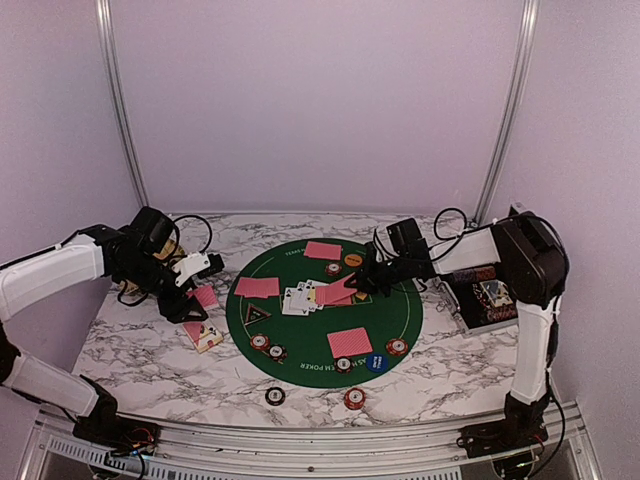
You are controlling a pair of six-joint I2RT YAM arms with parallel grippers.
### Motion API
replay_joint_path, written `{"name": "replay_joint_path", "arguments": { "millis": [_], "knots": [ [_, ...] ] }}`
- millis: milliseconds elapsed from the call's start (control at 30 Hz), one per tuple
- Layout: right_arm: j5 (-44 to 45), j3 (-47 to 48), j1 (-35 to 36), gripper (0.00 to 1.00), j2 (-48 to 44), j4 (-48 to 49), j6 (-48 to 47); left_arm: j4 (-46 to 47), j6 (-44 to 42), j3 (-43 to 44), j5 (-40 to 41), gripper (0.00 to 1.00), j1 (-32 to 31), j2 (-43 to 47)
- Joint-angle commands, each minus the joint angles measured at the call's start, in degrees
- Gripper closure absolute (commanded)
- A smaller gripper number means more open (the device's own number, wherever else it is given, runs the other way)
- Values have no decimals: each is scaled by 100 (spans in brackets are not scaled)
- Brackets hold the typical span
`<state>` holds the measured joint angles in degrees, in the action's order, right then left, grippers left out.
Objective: Distribute texas hold em gaming equipment
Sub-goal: Place the poker card in position 4.
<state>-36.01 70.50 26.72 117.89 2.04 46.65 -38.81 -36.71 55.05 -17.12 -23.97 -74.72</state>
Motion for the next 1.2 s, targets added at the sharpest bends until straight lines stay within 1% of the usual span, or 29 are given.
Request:
{"name": "replay_joint_path", "arguments": {
  "millis": [0, 233, 833, 933, 1167],
  "knots": [
    [331, 294, -33, 100, 139, -436, -410, 22, -127, -119, -76, 100, 118, 219],
    [627, 357, -53, 100, 339, -670, -634, 22, -126, -196, -141, 100, 220, 223],
    [1354, 393, -54, 99, 323, -1172, -1058, 26, -109, -402, -216, 100, 323, 359],
    [1521, 442, -46, 94, 315, -1321, -1154, 32, -93, -445, -243, 100, 336, 366],
    [1987, 679, 96, 71, 344, -1720, -1400, 61, -100, -512, -235, 100, 340, 388]
  ]
}}
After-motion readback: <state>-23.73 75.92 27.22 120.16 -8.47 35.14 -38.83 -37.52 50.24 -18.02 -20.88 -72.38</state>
